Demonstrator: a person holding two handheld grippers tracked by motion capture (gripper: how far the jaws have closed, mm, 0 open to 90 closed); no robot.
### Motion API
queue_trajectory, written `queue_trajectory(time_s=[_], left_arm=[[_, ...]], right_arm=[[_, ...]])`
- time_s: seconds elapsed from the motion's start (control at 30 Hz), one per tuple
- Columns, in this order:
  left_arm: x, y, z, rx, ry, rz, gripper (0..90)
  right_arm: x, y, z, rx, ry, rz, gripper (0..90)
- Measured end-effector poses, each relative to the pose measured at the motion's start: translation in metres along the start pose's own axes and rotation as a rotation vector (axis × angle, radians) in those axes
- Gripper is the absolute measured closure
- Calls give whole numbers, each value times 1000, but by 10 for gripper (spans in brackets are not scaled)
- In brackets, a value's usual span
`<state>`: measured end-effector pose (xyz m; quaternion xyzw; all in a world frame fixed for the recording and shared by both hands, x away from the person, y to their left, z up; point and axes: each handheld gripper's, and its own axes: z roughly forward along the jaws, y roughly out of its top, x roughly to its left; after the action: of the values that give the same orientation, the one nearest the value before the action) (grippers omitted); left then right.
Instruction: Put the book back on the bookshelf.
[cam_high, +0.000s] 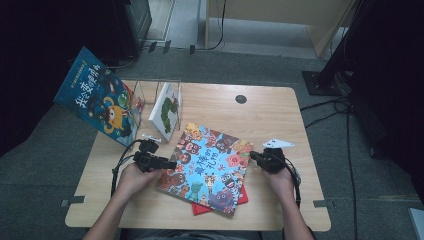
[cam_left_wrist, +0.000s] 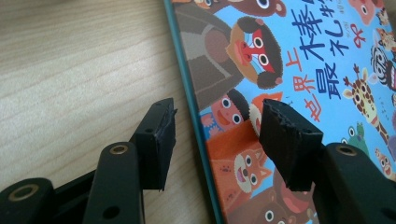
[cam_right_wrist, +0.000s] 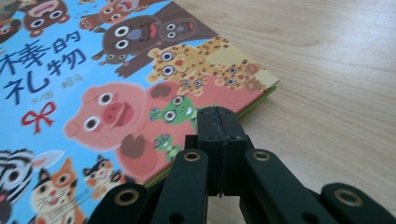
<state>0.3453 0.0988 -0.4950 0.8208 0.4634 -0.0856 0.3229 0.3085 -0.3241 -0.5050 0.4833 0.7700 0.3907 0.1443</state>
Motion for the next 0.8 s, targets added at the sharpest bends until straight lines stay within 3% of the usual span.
queue_trajectory(time_s=[0.2, 0.3, 0.5, 0.7, 0.8], left_arm=[[-3, 3, 3, 1, -10, 2, 399], [-6, 6, 5, 17, 4, 20, 426], [-1, 14, 7, 29, -21, -25, 424], [-3, 22, 10, 58, -16, -10, 414], [-3, 24, 12, 66, -21, -28, 412]], right_arm=[[16, -7, -9, -10, 36, -32, 900], [21, -10, -11, -9, 36, -48, 900], [25, -16, -13, 12, 46, -56, 900], [31, -20, -17, 14, 62, -70, 900], [35, -22, -19, 18, 69, -73, 900]])
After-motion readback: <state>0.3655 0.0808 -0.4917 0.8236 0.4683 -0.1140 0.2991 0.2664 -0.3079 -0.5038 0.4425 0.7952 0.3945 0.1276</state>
